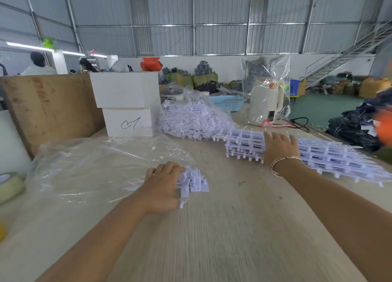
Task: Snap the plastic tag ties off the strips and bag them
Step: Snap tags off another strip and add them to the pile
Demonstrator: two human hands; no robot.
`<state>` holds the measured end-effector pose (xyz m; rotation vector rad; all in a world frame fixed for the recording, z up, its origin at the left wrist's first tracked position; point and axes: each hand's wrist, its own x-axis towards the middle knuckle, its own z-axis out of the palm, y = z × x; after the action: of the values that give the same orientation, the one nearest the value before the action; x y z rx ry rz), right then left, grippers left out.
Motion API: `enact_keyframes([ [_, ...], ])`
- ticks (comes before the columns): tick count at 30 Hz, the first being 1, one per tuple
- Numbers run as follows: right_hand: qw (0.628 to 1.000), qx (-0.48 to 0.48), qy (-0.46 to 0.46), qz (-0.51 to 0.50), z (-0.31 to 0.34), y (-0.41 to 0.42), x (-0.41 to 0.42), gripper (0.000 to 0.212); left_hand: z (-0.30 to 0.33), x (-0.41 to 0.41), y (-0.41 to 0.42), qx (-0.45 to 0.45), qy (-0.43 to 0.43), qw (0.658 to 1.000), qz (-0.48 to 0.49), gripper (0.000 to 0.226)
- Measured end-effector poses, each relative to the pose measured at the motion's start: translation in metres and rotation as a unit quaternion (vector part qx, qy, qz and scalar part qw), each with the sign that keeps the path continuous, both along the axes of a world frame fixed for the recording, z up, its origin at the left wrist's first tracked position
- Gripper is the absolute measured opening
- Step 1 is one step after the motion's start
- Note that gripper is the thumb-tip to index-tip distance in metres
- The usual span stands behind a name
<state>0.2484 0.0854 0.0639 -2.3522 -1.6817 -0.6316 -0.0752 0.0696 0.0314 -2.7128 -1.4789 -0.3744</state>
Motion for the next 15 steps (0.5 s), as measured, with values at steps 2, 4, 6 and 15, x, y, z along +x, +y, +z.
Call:
enact_keyframes([
  [2, 0.999, -0.012, -0.032, -0.011, 0.000, 0.001, 0.003, 0.042, 0.002, 0.011, -0.012, 0.062, -0.029, 0.997, -0.039, 0.071],
  [4, 0.997, -0.013, -0.076, -0.011, -0.003, -0.001, 0.003, 0.035, 0.002, 0.027, -0.022, 0.077, -0.054, 0.992, -0.078, 0.069],
  [6, 0.995, -0.005, -0.104, -0.005, -0.003, -0.003, 0.001, 0.030, 0.001, 0.046, -0.029, 0.045, -0.076, 0.989, -0.120, 0.065],
  [15, 0.992, 0.033, 0.041, 0.117, 0.014, -0.046, -0.077, 0.029, 0.029, 0.144, -0.029, -0.467, -0.638, 0.612, 0.011, 0.024],
])
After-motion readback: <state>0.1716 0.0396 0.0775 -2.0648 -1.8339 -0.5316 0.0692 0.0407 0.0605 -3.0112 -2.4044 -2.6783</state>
